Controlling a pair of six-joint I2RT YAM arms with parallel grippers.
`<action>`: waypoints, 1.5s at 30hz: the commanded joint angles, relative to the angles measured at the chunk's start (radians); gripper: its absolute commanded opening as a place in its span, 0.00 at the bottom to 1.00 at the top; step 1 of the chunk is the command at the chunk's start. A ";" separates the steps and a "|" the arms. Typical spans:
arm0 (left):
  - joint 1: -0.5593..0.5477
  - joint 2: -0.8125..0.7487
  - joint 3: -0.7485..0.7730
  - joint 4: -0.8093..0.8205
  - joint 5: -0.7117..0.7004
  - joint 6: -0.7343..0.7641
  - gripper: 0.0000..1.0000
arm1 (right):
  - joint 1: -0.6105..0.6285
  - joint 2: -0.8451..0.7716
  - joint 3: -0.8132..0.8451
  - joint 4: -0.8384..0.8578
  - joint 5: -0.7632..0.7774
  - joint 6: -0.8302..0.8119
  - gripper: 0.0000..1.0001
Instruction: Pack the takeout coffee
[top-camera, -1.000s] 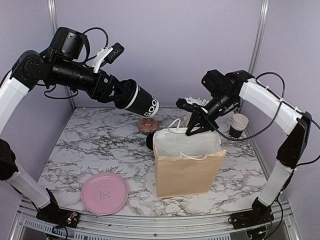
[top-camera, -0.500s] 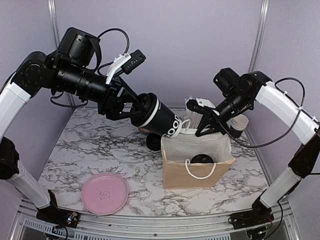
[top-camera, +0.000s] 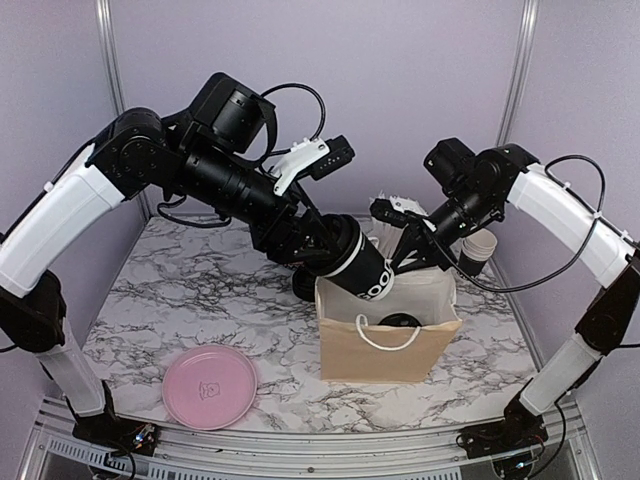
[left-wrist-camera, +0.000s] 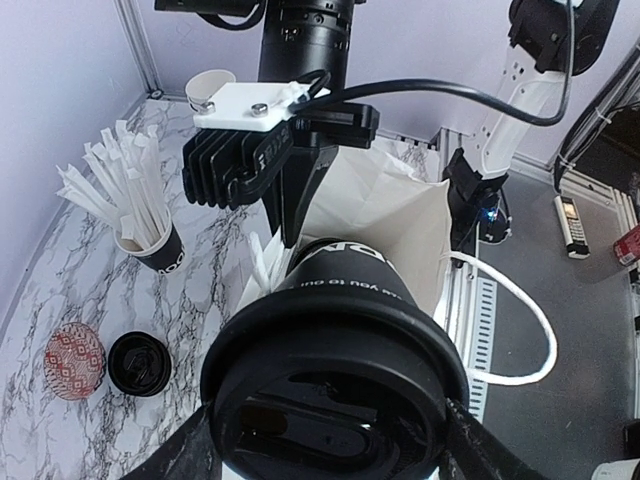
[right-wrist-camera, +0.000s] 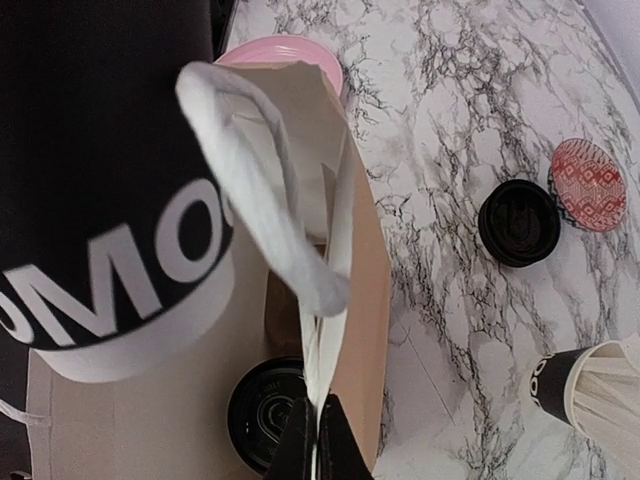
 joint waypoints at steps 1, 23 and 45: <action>-0.017 0.047 0.024 0.003 -0.082 0.042 0.61 | 0.006 -0.037 -0.002 0.006 -0.037 0.008 0.02; -0.201 0.126 -0.025 -0.106 -0.335 0.036 0.59 | -0.120 -0.127 0.111 -0.028 -0.132 -0.069 0.51; -0.413 0.228 0.071 -0.171 -0.570 -0.019 0.57 | -0.153 -0.164 -0.290 0.210 -0.096 -0.002 0.52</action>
